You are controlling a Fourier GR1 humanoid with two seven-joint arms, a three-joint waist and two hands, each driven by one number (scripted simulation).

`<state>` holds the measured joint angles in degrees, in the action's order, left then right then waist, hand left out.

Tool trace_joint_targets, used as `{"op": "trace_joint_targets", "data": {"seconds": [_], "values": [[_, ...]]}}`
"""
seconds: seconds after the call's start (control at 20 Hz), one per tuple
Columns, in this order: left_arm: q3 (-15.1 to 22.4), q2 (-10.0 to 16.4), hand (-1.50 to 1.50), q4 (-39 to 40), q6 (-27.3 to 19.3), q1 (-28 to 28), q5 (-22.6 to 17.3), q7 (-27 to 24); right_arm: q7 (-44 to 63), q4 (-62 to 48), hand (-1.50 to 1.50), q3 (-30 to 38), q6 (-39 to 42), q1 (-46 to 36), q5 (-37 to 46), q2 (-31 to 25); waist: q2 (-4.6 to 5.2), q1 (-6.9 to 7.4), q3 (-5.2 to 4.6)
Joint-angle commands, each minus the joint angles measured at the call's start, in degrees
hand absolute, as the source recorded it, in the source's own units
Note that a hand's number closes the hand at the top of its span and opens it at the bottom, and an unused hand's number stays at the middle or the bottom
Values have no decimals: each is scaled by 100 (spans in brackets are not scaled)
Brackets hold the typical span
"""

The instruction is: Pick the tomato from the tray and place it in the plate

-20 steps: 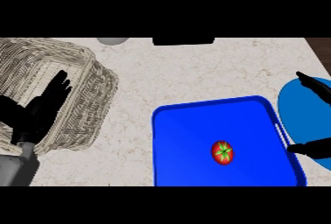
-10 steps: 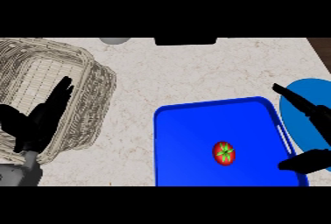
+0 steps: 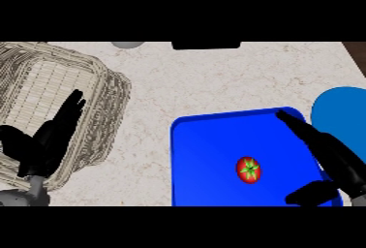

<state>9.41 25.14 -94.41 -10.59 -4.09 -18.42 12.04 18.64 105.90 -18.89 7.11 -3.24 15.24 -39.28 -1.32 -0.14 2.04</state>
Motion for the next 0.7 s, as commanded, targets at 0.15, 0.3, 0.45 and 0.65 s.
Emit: {"op": "trace_joint_targets", "data": {"seconds": [0.15, 0.3, 0.45, 0.65], "values": [[400, -654, 0, 773, -113, 465, -62, 196, 450, 220, -150, -605, -140, 122, 436, 430, 186, -100, -221], [422, -658, 0, 555, -159, 629, 82, 220, 633, 215, -150, -654, -98, 54, 493, 505, 165, -35, -216], [326, -719, 0, 517, -57, 656, 15, 153, 971, 308, -150, -865, -180, -32, 928, 571, 159, -52, -224], [277, -644, 0, 467, 126, 747, -9, 265, 1182, 100, -150, -1023, -239, -63, 1315, 645, 168, -48, -220]]}}
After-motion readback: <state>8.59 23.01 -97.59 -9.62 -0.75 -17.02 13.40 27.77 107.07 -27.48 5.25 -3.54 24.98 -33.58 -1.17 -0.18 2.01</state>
